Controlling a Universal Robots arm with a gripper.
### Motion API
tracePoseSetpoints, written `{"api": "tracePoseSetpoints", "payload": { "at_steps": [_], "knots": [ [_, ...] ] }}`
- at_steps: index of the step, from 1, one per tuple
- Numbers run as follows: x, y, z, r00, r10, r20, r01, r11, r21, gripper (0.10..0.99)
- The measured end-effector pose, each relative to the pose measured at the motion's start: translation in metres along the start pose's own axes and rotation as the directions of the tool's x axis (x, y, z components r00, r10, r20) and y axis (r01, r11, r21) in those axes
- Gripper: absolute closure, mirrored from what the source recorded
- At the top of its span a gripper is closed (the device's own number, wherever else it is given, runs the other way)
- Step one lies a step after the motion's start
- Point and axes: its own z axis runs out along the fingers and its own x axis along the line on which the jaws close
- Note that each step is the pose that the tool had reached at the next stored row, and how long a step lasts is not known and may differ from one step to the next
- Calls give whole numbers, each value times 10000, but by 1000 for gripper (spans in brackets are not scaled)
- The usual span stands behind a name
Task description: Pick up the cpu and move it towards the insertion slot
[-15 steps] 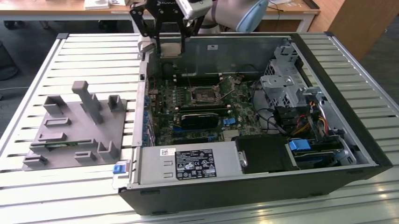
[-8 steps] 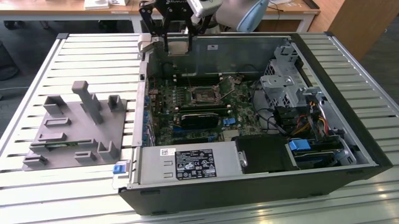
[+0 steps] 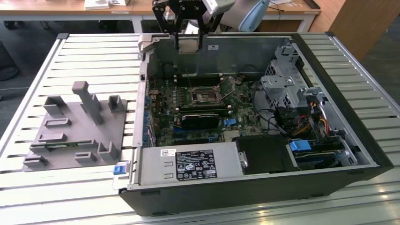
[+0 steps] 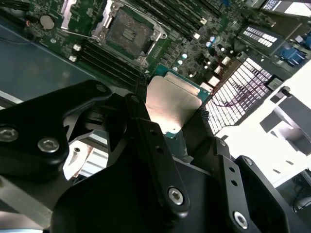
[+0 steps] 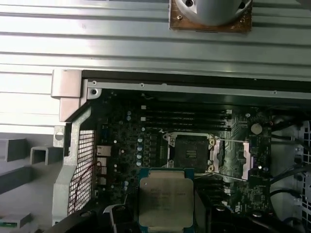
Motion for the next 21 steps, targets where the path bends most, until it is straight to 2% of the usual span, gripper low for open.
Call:
{"api": "tracePoseSetpoints", "payload": {
  "at_steps": [13, 21],
  "knots": [
    [-306, 108, 4, 10000, 0, 1, 0, 10000, -1, 545],
    [-445, 113, 3, 10000, 0, 2, 0, 10000, 0, 545]
  ]
}}
